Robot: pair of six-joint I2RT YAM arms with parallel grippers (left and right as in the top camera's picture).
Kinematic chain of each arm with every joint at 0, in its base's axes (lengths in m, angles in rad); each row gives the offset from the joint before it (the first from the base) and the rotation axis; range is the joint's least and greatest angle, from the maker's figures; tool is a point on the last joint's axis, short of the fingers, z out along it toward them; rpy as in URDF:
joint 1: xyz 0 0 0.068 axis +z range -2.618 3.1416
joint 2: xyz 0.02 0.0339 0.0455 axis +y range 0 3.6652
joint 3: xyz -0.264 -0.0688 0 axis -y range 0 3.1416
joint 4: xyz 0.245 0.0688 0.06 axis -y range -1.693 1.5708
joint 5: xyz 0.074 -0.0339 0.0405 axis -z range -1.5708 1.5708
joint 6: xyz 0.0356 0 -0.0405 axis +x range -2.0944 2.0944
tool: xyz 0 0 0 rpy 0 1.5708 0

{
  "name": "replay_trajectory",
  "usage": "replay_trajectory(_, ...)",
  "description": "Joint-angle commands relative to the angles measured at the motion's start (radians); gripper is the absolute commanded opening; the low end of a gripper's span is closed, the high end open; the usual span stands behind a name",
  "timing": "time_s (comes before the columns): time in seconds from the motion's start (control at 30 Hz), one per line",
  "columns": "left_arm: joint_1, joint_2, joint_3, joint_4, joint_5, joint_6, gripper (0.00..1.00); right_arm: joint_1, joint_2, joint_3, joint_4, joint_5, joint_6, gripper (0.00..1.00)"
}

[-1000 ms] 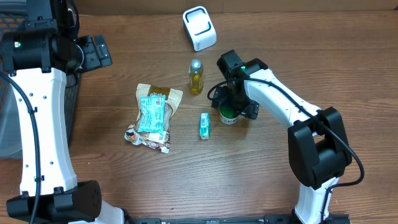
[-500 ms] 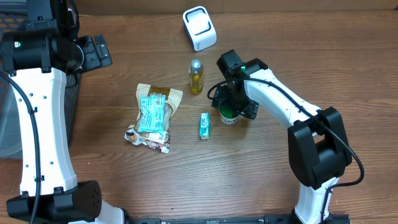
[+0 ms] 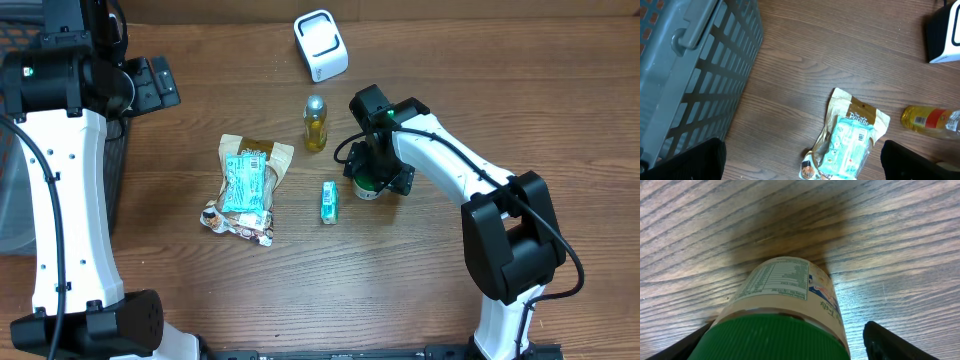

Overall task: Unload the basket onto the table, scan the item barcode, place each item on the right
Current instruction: 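Close the right gripper around the jar's green lid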

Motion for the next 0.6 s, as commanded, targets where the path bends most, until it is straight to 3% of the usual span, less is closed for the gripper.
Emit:
replay_trajectory(0.0, -0.002, 0.006, 0.002, 0.001, -0.005, 0.005, 1.00, 0.004, 0.003, -0.005, 0.003, 0.014, 0.005, 0.84)
replay_trajectory(0.2, -0.002, 0.006, 0.002, 0.001, -0.005, 0.005, 1.00, 0.000, 0.003, 0.000, 0.007, -0.032, 0.011, 0.91)
replay_trajectory(0.33, -0.002, 0.006, 0.002, 0.001, -0.005, 0.005, 1.00, 0.000, 0.003, 0.000, 0.007, -0.034, 0.102, 0.92)
replay_trajectory(0.57, -0.002, 0.006, 0.002, 0.001, -0.005, 0.005, 1.00, 0.000, 0.003, 0.000, 0.007, -0.031, 0.105, 0.76)
